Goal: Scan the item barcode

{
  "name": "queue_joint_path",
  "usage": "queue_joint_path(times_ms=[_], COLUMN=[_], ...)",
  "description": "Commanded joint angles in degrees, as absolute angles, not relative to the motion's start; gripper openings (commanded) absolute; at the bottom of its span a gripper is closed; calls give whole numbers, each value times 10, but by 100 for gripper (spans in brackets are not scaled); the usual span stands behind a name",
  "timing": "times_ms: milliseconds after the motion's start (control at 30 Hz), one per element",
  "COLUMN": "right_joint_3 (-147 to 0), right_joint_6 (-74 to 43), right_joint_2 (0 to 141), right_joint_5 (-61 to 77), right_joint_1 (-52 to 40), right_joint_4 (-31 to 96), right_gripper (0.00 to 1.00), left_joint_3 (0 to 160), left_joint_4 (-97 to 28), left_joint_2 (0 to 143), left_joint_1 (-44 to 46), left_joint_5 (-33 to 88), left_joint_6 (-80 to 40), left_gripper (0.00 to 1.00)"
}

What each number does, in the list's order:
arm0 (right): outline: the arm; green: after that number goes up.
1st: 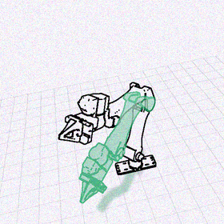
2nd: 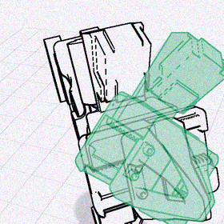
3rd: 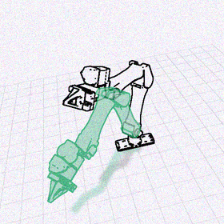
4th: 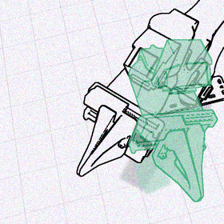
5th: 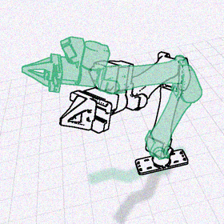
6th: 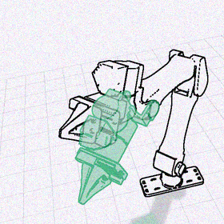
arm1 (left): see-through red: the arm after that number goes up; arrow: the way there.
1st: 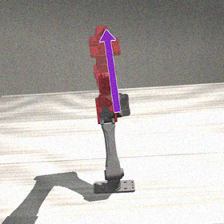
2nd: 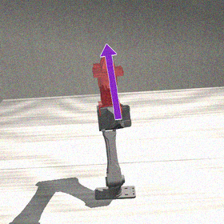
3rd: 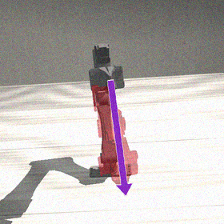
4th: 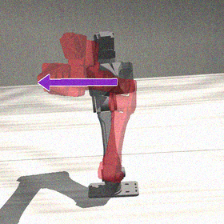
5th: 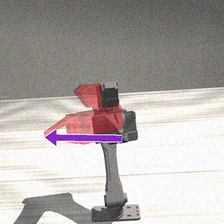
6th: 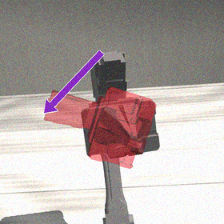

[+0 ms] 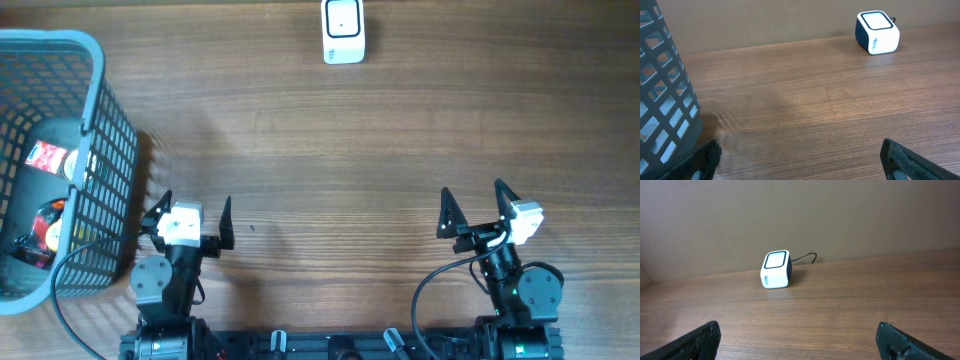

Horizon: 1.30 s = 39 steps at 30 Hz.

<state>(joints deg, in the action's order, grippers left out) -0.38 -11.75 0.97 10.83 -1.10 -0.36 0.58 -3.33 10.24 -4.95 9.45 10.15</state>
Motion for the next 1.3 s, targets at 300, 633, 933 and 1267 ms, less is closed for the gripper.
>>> queue_joint_path(times_ms=[300,633,933,1267], right_joint_3=[-3,-3,-3,-3], right_joint_6=[-121,-122,-121,-121], right_joint_2=[4,4,4,4], right_joint_5=[98,99,99,98], right_joint_1=[-13,-13,-13,-13], right_joint_4=[-7,-7,-7,-7], right_gripper=[100,100,100,100], left_joint_3=[3,3,11,140], left_joint_4=[-36,-36,26,-64], left_joint_2=[48,48,48,49], left_joint_1=[-46,-46,-46,-46], left_joint_5=[91,91,173,162], left_joint_6=[98,98,83,39], left_gripper=[100,100,100,100])
